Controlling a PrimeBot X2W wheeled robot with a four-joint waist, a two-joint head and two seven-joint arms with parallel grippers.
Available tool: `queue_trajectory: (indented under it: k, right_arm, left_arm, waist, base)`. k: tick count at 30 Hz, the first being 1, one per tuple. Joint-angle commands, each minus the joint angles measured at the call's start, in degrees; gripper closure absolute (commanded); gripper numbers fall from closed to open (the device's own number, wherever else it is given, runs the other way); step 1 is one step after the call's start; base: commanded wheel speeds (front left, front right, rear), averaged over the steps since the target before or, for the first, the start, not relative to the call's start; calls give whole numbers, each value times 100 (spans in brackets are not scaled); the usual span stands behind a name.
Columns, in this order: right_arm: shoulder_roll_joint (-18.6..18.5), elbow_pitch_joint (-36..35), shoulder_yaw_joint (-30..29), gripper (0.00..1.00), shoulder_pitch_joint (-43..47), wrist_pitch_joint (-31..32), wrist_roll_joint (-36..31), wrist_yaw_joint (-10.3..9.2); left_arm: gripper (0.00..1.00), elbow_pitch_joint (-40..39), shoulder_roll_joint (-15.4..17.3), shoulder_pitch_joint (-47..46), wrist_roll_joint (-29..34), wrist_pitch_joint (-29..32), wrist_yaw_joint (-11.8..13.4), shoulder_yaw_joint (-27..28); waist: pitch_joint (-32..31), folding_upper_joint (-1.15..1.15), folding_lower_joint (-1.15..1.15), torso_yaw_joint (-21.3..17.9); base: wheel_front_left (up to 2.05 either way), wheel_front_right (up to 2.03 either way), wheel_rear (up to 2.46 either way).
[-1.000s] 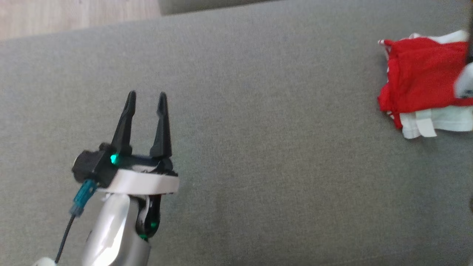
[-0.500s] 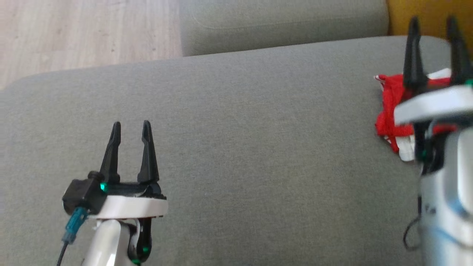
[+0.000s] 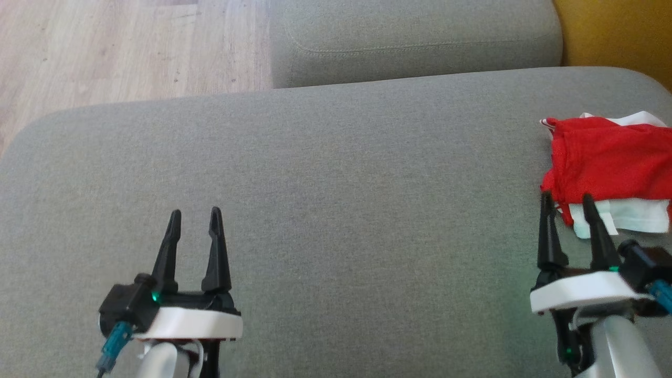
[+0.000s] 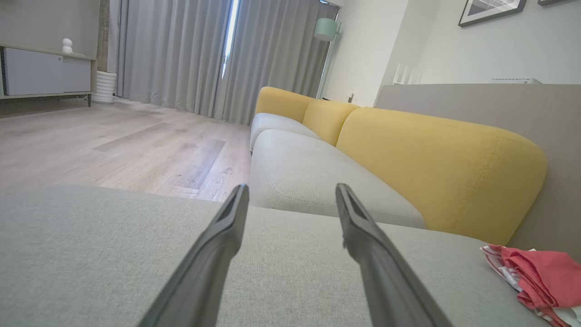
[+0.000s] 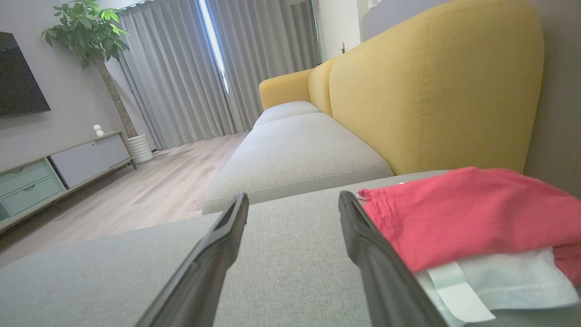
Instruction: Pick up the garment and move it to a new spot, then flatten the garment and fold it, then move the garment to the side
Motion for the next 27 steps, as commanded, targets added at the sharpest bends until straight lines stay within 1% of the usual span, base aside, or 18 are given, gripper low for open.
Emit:
queue_trajectory:
  k: [1, 8, 19, 27]
  right_arm:
    - [-16, -108, 187, 0, -95, -109, -18, -5]
    - [-15, -32, 273, 0, -126, -178, -29, -5]
    - [-15, -46, 275, 0, -147, -188, -23, -5]
    - [-15, -52, 287, 0, -156, -189, 15, -5]
  left_arm:
    - [0, -141, 38, -94, 13, -29, -13, 206]
    - [0, -177, 38, -19, -17, -29, 15, 269]
    - [0, -149, 38, -25, -197, -29, -40, 275]
    - [0, -147, 38, -27, -257, -29, -14, 327]
  waist:
    - [1, 0, 0, 3]
    - [-11, 0, 0, -13]
    - [-14, 0, 0, -35]
    - [-15, 0, 0, -46]
  base:
    - [0, 0, 0]
    - [0, 0, 0]
    - [0, 0, 0]
    - [0, 0, 0]
